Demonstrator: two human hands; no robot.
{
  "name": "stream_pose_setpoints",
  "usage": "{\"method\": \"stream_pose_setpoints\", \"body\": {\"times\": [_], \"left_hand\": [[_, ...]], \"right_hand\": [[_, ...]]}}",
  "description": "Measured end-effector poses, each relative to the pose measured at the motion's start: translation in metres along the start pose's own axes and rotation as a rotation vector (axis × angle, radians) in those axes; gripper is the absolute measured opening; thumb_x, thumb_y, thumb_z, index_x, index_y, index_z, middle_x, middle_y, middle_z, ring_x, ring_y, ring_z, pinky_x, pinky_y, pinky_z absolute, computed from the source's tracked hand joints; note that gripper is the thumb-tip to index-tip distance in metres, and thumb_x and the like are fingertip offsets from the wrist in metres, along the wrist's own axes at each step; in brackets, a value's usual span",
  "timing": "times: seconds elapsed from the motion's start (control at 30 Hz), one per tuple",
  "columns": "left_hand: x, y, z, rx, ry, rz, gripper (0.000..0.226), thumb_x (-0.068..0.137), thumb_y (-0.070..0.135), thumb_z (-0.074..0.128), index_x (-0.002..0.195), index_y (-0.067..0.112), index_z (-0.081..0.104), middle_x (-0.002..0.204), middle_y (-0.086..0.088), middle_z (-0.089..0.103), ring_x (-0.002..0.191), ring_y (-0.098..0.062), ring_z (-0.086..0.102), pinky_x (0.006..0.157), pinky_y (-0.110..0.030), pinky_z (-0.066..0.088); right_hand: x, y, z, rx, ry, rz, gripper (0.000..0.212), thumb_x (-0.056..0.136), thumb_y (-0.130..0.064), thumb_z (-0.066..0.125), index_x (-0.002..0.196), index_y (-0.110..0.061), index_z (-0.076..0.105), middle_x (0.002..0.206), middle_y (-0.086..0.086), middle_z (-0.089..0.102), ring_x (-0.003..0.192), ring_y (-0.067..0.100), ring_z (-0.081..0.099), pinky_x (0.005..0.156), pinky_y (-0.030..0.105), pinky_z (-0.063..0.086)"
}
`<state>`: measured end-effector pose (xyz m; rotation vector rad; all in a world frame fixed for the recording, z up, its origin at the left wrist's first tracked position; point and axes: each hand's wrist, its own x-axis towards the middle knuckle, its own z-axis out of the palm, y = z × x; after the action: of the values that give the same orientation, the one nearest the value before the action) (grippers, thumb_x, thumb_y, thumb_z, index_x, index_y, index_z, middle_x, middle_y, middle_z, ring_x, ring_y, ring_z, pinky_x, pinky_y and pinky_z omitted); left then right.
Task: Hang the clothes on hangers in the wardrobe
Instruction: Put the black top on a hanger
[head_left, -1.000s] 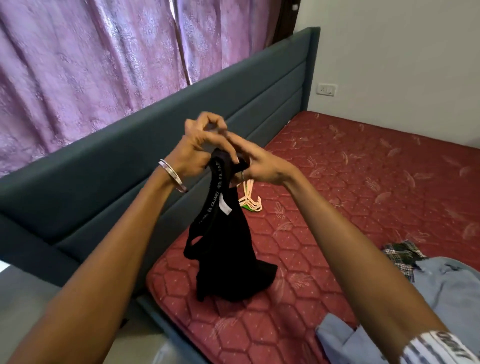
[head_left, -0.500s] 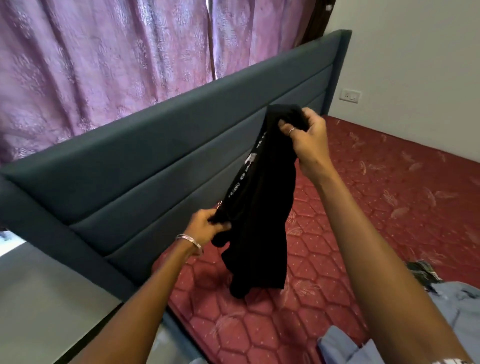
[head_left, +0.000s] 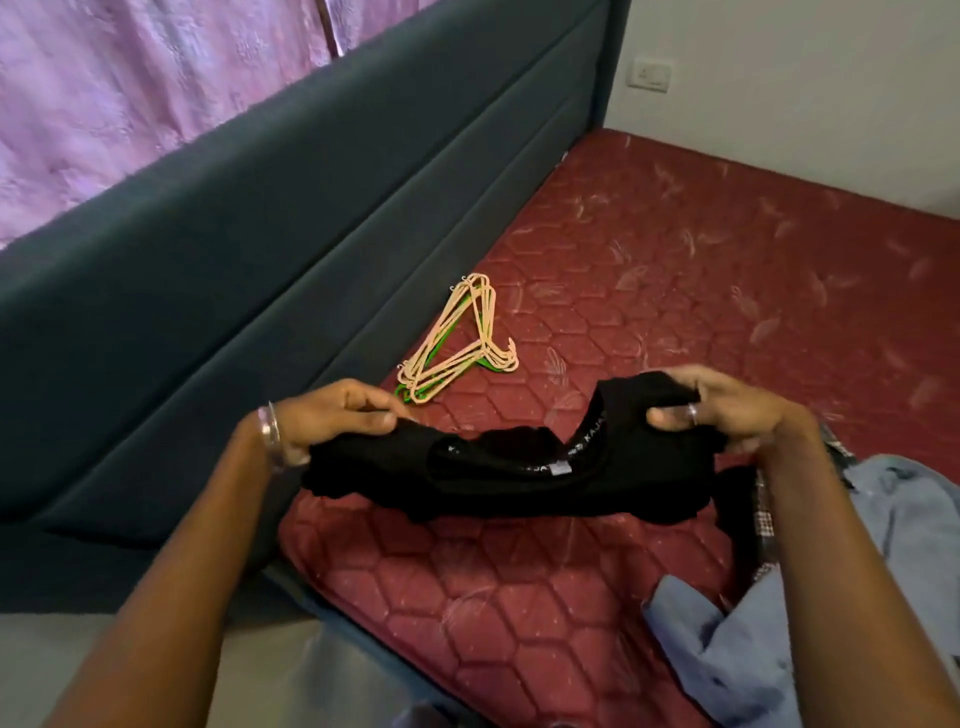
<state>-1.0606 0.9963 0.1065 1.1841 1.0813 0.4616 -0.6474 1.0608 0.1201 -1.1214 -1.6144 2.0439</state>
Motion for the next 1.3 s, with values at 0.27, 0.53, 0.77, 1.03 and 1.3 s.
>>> {"method": "stream_pose_setpoints", "body": {"times": [0.27,0.53,0.77,1.03,1.3], "left_hand": [[0.080,-0.056,-0.050,0.143,0.444,-0.115,0.019,0.074,0.007,0.078,0.088,0.014,0.067,0.086,-0.001,0.067,0.088,-0.016,0.060,0.079,-0.025,0.048],[0.178,-0.192,-0.068,0.375,0.675,-0.427,0.025,0.082,0.011,0.071,0.104,0.000,0.070,0.100,-0.012,0.070,0.097,-0.027,0.064,0.075,-0.022,0.040],[0.221,-0.240,-0.103,0.369,0.778,-0.449,0.012,0.075,0.000,0.071,0.086,0.003,0.074,0.094,-0.011,0.069,0.092,-0.026,0.063,0.078,-0.016,0.036],[0.236,-0.263,-0.131,0.419,0.794,-0.497,0.018,0.075,0.001,0.069,0.086,0.014,0.076,0.098,-0.004,0.065,0.096,-0.021,0.058,0.092,-0.024,0.039],[0.252,-0.258,-0.119,0.242,0.808,-0.537,0.031,0.082,-0.007,0.045,0.088,0.010,0.070,0.091,-0.006,0.070,0.086,-0.024,0.064,0.072,-0.020,0.042]], "right_hand": [[0.106,0.062,-0.036,-0.143,0.498,0.259,0.012,0.079,-0.003,0.072,0.090,-0.003,0.066,0.082,0.005,0.068,0.077,0.019,0.061,0.063,0.022,0.052],[0.288,0.146,-0.042,-0.712,0.491,0.520,0.028,0.088,-0.021,0.066,0.065,-0.008,0.056,0.080,0.022,0.058,0.083,0.024,0.060,0.065,0.030,0.036],[0.478,0.180,-0.036,-0.803,0.591,0.374,0.029,0.092,-0.027,0.057,0.106,-0.002,0.060,0.111,0.025,0.063,0.109,0.041,0.057,0.087,0.043,0.045],[0.559,0.217,-0.043,-1.046,0.823,0.549,0.032,0.094,-0.020,0.049,0.123,-0.009,0.057,0.131,0.014,0.053,0.130,0.033,0.037,0.106,0.064,0.017],[0.545,0.211,-0.053,-0.950,0.881,0.535,0.032,0.086,-0.032,0.059,0.109,-0.010,0.065,0.115,0.018,0.063,0.122,0.034,0.047,0.107,0.055,0.020]]}}
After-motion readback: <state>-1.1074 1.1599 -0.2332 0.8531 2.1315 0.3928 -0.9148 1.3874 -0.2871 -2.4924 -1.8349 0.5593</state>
